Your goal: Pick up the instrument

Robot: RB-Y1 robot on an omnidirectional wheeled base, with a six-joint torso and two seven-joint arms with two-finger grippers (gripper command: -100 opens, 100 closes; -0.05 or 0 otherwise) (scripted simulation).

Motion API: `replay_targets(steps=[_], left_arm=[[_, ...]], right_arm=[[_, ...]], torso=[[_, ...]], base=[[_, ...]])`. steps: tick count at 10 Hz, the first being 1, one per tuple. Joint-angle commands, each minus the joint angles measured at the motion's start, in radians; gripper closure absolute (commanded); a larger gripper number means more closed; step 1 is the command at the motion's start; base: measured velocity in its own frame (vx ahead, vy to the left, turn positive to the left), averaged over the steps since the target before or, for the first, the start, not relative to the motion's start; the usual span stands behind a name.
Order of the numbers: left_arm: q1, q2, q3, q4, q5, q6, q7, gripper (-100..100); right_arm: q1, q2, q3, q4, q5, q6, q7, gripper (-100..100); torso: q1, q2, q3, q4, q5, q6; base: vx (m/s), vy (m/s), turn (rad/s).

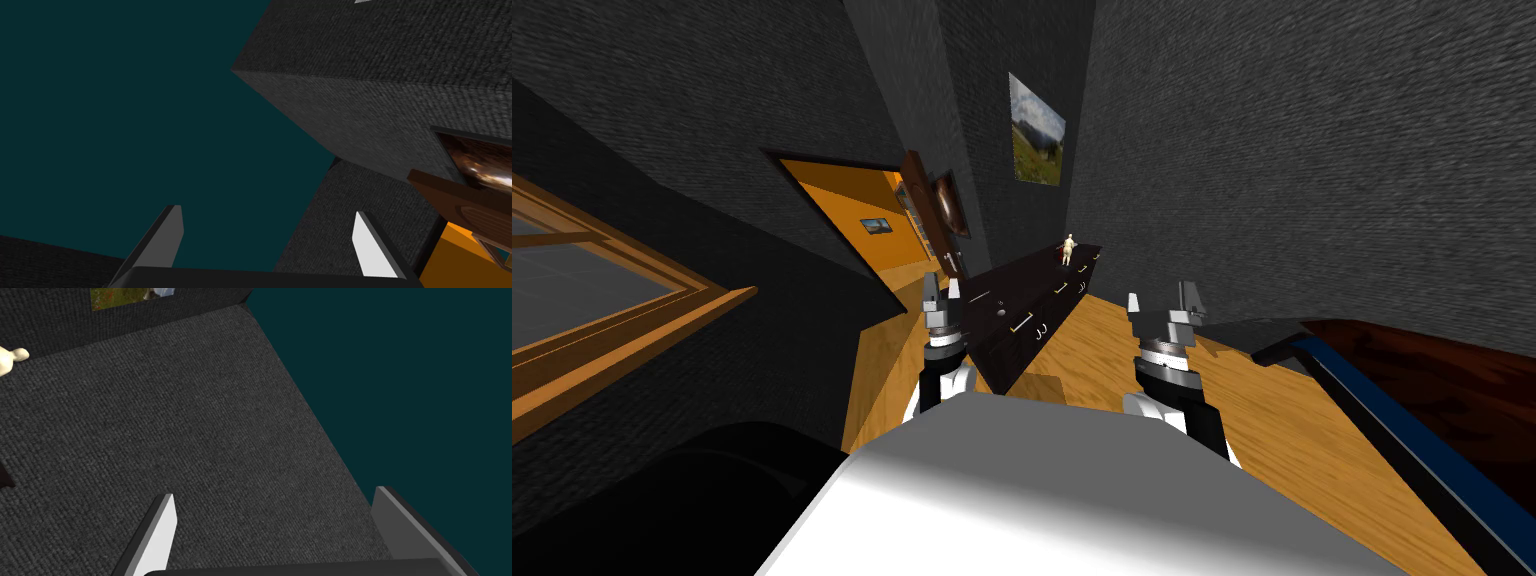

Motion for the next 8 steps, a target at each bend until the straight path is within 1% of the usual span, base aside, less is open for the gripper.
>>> replay_targets(steps=[1,4,5,7,8], left_arm=[[-0.009,0.042,0.001,0.004,0.004,0.021,0.006,-100],[-0.044,0.122,0.006,0.021,0.020,0.095,0.027,-100],[-0.044,0.122,0.006,0.021,0.020,0.102,0.027,-100],[-0.078,0.161,0.012,0.036,0.037,0.168,0.050,-100],[-0.078,0.161,0.012,0.036,0.037,0.183,0.050,-100]], right_arm=[[0.000,0.000,0.000,0.000,0.000,0.000,0.000,0],[0.000,0.000,0.000,0.000,0.000,0.000,0.000,0],[0.000,0.000,0.000,0.000,0.000,0.000,0.000,0],[0.000,0.000,0.000,0.000,0.000,0.000,0.000,0],[0.000,0.000,0.000,0.000,0.000,0.000,0.000,0]], torso=[[0.000,0.000,0.000,0.000,0.000,0.000],[-0.001,0.002,0.001,0.000,0.000,0.000],[-0.001,0.002,0.001,0.001,0.000,0.000],[0.000,0.002,0.001,0.000,0.000,0.000],[0.000,0.002,0.001,0.000,0.000,0.000]], base=[[-0.018,-0.014,-0.012],[-0.036,-0.023,-0.022],[-0.031,-0.010,-0.013],[-0.033,-0.007,-0.035],[-0.034,-0.003,-0.016]])
